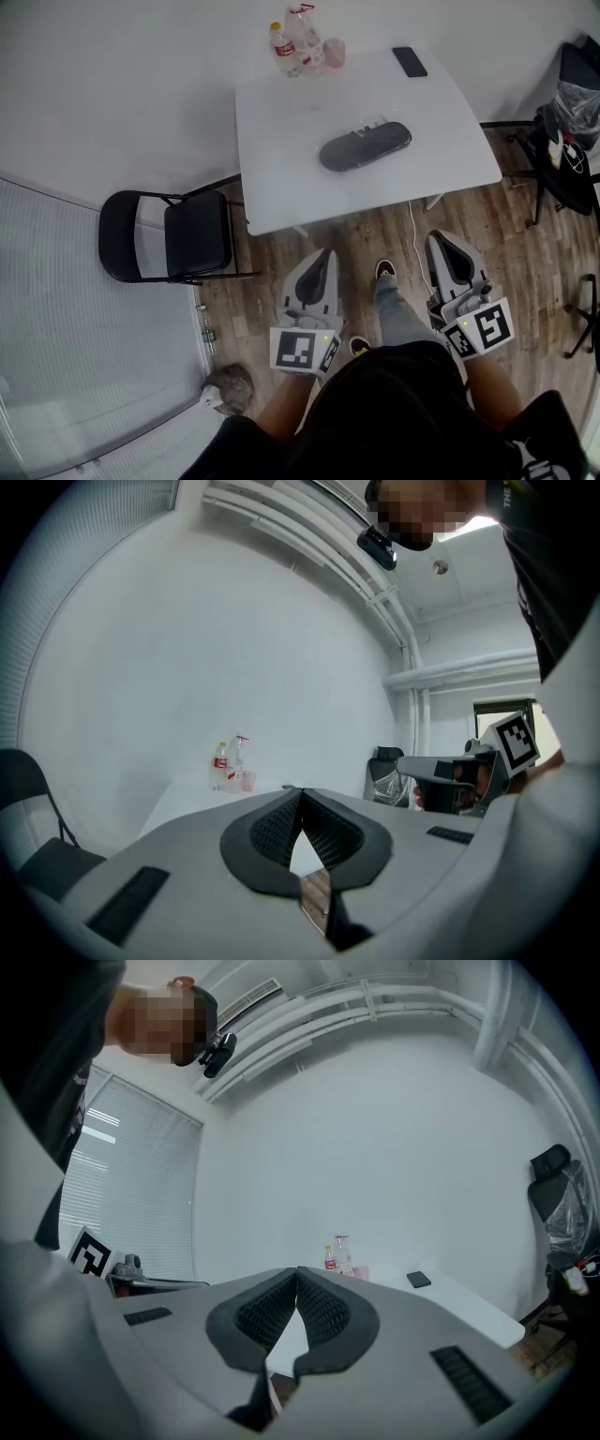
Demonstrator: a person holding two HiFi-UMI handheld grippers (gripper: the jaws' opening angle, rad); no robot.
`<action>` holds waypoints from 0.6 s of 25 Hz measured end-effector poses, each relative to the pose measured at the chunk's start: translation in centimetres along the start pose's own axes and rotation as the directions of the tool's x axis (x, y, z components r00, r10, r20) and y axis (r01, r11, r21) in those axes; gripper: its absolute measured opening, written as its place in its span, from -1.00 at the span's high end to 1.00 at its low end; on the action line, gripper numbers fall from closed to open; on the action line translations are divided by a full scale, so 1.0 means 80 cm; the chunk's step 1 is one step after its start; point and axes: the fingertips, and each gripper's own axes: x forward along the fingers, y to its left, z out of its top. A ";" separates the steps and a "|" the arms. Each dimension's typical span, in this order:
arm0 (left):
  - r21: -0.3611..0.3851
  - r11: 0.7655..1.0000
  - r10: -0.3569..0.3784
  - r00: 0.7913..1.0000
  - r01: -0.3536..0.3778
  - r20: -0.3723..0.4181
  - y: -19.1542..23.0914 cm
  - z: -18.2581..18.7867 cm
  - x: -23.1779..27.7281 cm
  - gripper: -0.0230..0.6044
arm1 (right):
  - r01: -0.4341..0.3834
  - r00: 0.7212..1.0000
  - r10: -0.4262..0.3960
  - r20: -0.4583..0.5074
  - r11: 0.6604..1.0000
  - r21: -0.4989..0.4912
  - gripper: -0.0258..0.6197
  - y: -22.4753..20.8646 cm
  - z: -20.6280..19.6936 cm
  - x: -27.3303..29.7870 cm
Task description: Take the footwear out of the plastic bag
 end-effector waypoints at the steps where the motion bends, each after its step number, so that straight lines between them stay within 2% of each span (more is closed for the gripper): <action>1: 0.004 1.000 -0.002 1.000 0.002 -0.002 0.003 -0.001 0.011 0.85 | 0.007 1.000 -0.007 -0.003 1.000 0.008 0.86 -0.011 -0.004 0.006; 7: -0.016 1.000 -0.003 0.999 0.002 -0.033 0.016 -0.002 0.081 0.85 | 0.012 1.000 -0.011 -0.017 1.000 0.022 0.86 -0.064 -0.007 0.048; 15: 0.027 1.000 0.013 0.998 -0.012 -0.059 0.018 0.016 0.153 0.85 | 0.004 1.000 -0.004 -0.008 1.000 0.008 0.86 -0.125 0.009 0.091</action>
